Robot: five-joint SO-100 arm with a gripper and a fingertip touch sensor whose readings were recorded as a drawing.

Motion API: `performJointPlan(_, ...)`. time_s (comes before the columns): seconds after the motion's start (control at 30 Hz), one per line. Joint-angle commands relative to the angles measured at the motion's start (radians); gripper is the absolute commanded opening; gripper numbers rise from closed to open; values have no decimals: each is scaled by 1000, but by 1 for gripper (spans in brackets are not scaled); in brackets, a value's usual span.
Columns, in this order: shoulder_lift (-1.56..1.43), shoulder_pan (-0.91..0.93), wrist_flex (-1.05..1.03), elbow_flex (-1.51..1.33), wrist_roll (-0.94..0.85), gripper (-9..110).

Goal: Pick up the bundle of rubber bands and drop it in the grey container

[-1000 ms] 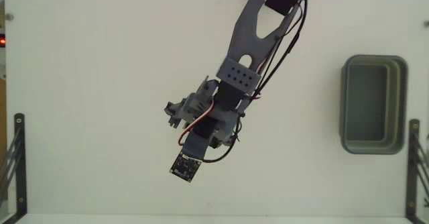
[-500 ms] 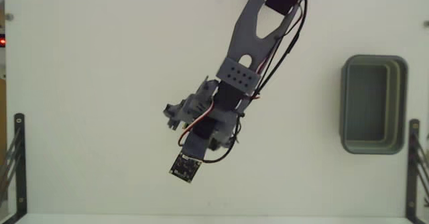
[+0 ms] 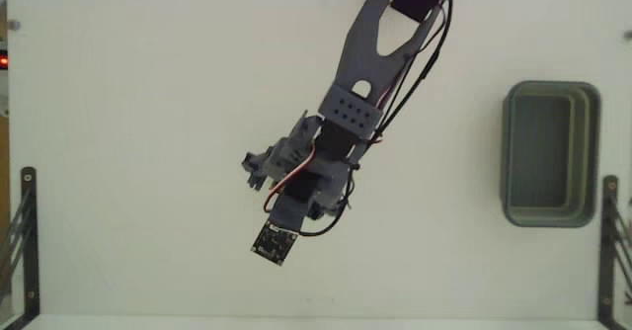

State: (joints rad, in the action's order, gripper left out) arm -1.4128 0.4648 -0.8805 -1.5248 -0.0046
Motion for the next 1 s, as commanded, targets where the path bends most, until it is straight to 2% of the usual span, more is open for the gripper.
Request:
performJointPlan(0.0,-34,21,18,-9,5,110)
performJointPlan(0.97,-14,21,148,-119,5,110)
